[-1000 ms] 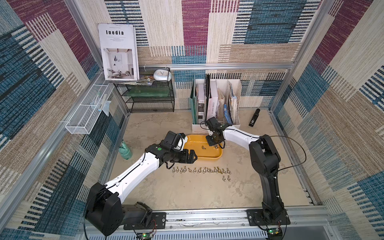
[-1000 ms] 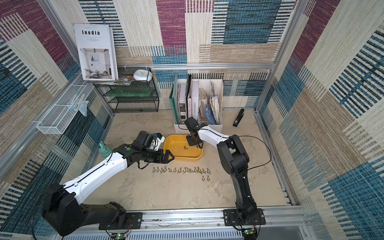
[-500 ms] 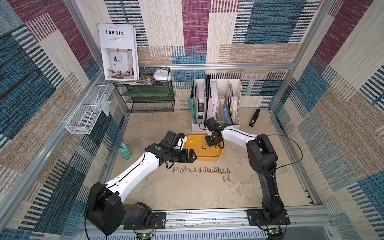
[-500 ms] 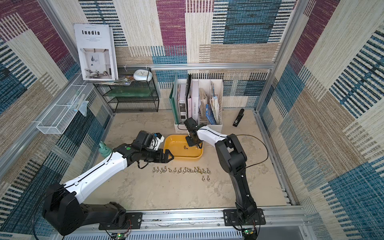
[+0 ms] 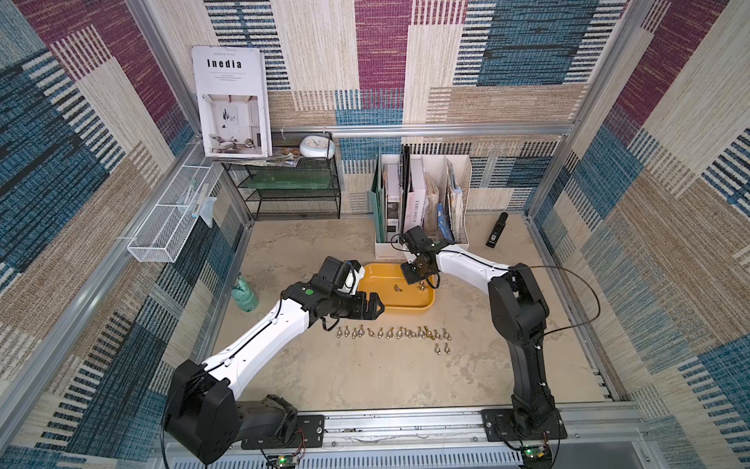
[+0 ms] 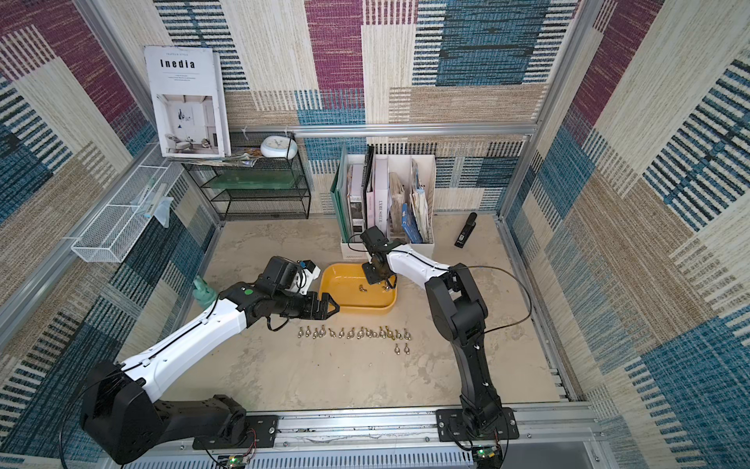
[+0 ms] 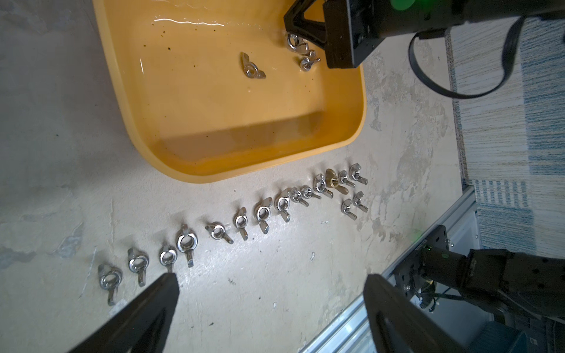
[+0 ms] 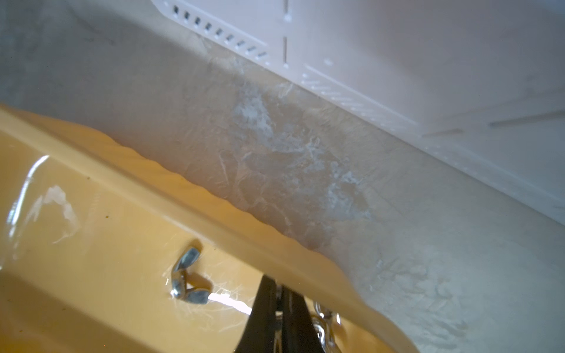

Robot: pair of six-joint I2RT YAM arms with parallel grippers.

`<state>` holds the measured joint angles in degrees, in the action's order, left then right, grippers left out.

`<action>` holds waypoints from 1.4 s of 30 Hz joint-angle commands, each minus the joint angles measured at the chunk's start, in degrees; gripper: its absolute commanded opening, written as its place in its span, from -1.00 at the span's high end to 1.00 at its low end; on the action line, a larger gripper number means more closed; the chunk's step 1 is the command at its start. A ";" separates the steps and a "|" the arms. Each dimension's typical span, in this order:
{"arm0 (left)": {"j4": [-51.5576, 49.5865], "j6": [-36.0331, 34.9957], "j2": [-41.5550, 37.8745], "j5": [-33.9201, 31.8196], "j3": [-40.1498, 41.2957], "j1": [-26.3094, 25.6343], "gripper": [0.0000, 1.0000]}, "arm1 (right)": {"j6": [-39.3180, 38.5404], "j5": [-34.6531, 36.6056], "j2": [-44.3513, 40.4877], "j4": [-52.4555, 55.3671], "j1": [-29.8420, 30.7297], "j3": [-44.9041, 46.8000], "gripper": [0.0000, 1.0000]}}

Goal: Take out the wing nut from the storage box
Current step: Pick up the wing nut from the storage box, then place the wing nut at the center of the board.

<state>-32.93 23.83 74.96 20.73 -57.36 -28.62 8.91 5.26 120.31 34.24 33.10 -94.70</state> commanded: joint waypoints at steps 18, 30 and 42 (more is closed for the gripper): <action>2.87 -1.00 -6.40 8.14 4.78 -0.53 -0.98 | 19.55 3.30 -26.71 5.09 8.30 22.02 0.91; 2.97 -0.72 -7.79 9.40 6.30 -5.12 -0.98 | 35.59 4.11 -40.65 4.45 17.20 39.37 0.89; 1.54 0.33 -10.54 7.25 7.01 -6.62 -0.98 | 36.33 2.89 -36.86 -2.31 18.93 45.64 0.88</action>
<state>-30.98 23.83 64.93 28.42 -50.37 -35.11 45.06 8.47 82.46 34.96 52.03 -49.17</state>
